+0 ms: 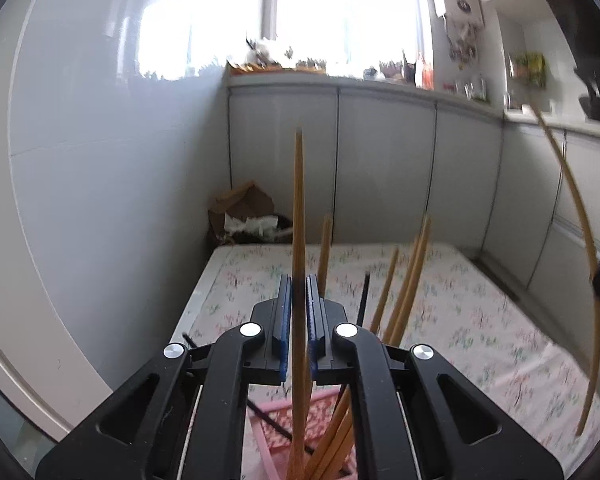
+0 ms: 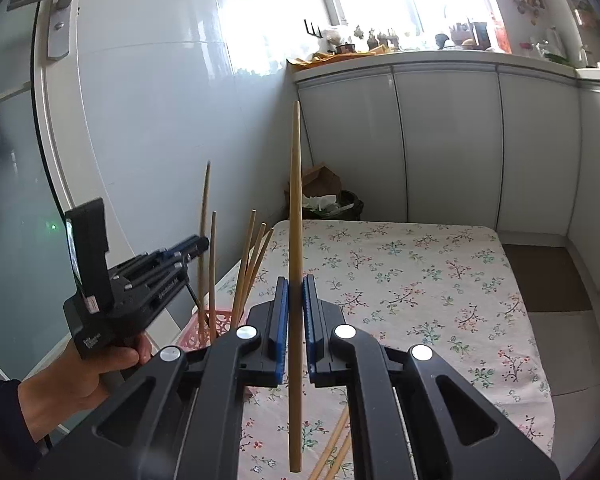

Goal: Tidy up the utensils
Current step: 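Lift both bamboo chopsticks upright and carry them to the pink cup, then lower both chopsticks into the pink cup and open both tools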

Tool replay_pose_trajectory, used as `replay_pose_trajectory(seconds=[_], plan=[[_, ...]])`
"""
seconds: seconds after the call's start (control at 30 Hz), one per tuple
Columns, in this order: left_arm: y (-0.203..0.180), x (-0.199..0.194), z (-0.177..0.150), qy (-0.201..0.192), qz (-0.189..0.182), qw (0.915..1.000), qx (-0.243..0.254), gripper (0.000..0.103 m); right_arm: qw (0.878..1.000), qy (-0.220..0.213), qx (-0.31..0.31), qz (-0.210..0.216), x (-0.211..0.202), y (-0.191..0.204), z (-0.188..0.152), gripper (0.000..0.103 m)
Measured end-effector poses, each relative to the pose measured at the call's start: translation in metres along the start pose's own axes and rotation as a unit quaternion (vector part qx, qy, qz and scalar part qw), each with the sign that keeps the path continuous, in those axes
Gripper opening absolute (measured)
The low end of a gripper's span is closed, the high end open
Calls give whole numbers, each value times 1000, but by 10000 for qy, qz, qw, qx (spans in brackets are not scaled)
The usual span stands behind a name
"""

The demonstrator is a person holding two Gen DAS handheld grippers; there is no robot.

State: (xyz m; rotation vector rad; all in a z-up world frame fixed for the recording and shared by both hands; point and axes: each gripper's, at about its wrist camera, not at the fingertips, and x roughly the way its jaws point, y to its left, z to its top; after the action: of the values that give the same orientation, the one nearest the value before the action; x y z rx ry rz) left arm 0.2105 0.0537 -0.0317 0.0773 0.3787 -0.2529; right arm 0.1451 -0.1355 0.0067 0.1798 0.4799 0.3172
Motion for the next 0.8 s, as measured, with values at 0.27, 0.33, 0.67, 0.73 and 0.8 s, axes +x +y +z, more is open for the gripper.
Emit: replay_pose_trajectory(seconds=[0.27,0.33,0.67,0.73,0.8], plan=[[12,-5,3,352,-119,9988,-329,8,10000,-7,-7,45,-3,2,0,8],[17,-11,11,554,-174,9965,-595,12,10000,14,47,63,-1,1,-1,8],[21,-41,27,1935,-59,9699,-1480,63,9950,-269,929,249,22,1,-8,8],[21,-45,32,1888,-32,9721,-1394,65,9936,-393,1024,274,30,8,-7,8],[27,-47,32,1863,-7,9710,-1501,68,9928,-599,997,285,42,22,-4,8]])
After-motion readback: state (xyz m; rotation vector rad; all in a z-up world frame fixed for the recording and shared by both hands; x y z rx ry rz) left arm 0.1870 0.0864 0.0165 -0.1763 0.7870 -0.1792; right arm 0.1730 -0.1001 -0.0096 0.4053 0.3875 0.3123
